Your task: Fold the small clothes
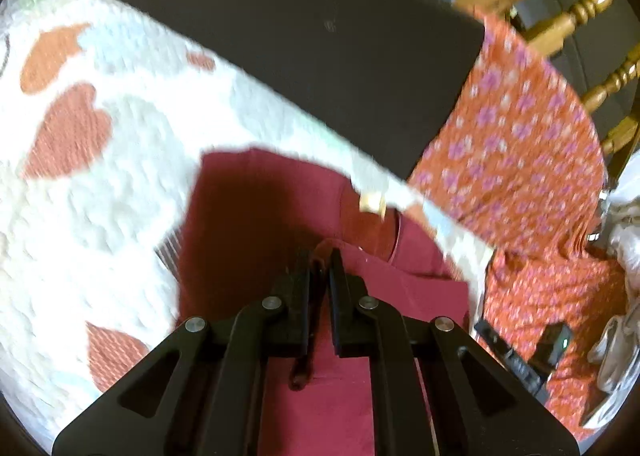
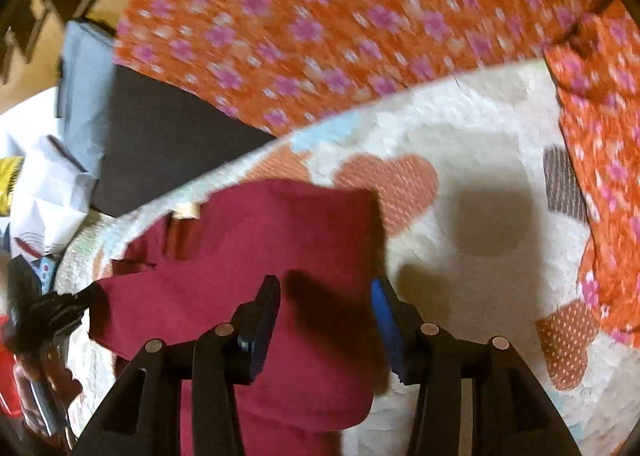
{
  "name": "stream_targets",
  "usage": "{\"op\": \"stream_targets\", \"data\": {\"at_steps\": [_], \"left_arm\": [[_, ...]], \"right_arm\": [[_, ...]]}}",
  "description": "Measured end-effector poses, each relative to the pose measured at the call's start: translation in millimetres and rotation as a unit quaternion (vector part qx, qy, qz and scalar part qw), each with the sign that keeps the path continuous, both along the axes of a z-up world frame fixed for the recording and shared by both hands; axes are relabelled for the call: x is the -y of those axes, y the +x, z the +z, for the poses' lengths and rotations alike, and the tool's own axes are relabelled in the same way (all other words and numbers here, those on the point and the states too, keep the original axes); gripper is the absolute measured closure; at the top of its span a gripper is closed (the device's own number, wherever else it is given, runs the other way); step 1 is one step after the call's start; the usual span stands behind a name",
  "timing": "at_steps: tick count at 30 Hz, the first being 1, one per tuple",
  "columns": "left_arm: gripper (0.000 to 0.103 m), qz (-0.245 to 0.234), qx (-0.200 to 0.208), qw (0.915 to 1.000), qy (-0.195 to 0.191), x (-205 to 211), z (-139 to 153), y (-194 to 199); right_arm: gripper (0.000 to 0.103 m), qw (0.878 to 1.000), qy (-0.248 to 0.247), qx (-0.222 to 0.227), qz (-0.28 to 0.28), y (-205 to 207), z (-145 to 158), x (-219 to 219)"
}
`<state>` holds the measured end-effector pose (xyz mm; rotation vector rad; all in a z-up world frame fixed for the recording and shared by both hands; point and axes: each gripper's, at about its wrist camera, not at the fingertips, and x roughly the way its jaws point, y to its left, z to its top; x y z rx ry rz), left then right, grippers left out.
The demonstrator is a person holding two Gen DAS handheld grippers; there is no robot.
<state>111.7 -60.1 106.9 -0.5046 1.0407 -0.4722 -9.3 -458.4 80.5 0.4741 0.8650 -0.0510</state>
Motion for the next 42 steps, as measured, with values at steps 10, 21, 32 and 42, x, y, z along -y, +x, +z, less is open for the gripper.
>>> {"op": "stream_targets", "data": {"at_steps": [10,21,32,42], "left_arm": [[0.096,0.03,-0.047,0.997,0.054,-11.7,-39.6,9.9],[0.096,0.042,-0.034,0.9953,0.081,-12.2,-45.4,16.0],[0.096,0.049,-0.045,0.9941,0.085,-15.4,-55.5,13.6],[0.096,0.05,-0.047,0.9953,0.068,-23.4,-41.9,4.1]], "right_arm": [[0.057,0.999,0.029,-0.033,-0.027,23.7,-26.1,11.5],[0.075,0.997,-0.056,-0.056,-0.009,32.4,-32.7,-15.2],[0.075,0.99,-0.112,-0.042,0.072,-18.3,-7.2,-53.0],[0.075,0.989,-0.12,-0.06,0.059,-36.2,-21.2,-51.8]]}}
